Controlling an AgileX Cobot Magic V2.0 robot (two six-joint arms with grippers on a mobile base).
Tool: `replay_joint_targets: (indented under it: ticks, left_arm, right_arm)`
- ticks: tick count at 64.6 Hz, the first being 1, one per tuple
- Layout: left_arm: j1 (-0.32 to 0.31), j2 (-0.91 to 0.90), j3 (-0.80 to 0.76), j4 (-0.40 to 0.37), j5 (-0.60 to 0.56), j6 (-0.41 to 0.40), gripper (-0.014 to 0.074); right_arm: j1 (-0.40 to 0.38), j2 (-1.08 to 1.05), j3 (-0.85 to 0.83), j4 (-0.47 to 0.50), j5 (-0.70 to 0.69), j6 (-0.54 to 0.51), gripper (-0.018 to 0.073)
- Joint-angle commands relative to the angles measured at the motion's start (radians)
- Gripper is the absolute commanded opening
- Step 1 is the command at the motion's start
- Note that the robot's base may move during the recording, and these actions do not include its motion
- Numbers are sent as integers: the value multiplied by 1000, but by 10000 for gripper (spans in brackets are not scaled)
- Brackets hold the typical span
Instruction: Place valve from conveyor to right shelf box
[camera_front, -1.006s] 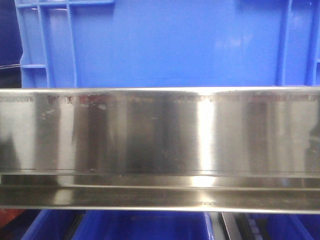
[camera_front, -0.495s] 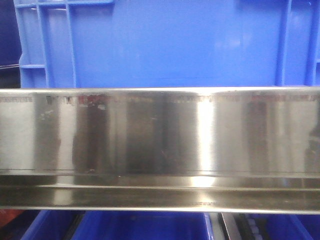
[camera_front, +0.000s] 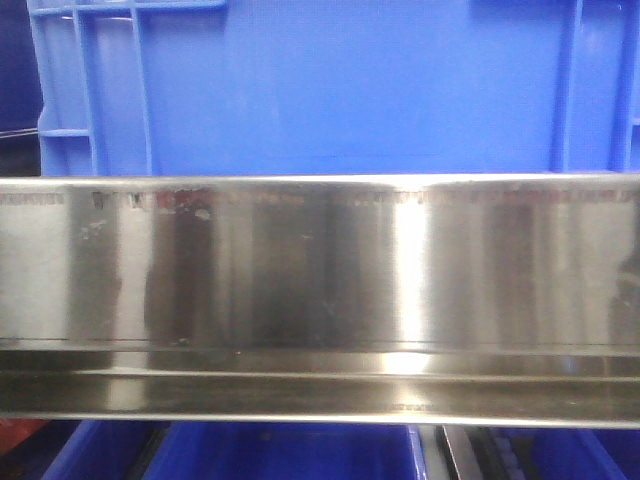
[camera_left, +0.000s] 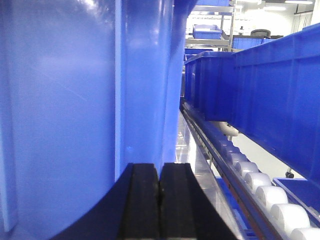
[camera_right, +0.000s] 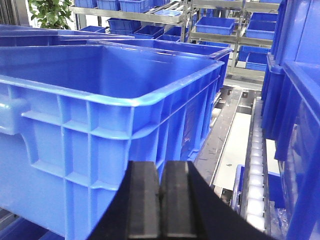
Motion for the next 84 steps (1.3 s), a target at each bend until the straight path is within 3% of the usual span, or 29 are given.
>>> replay_joint_targets:
  ticks: [1, 21, 40, 50, 61, 79, 84]
  left_arm:
    - [3, -6, -2, -7, -23, 5, -111]
    - [3, -6, -2, -7, -23, 5, -111]
    - [3, -6, -2, -7, -23, 5, -111]
    - [3, -6, -2, -7, -23, 5, -111]
    - [3, -6, -2, -7, -23, 5, -111]
    - [3, -6, -2, -7, -23, 5, -111]
    - [3, -6, -2, -7, -23, 5, -111]
  right_arm:
    - [-4, -5, 0, -5, -23, -7, -154]
    - [-36, -55, 25, -5, -10, -7, -154]
    - [-232, -200, 208, -5, -106, 81, -154]
    - [-292, -258, 293, -7, -159, 81, -154]
    - [-321, -296, 374, -31, -197, 81, -154]
    - [-325, -296, 506, -33, -418, 81, -154]
    - [-325, -296, 506, -35, -381, 81, -154]
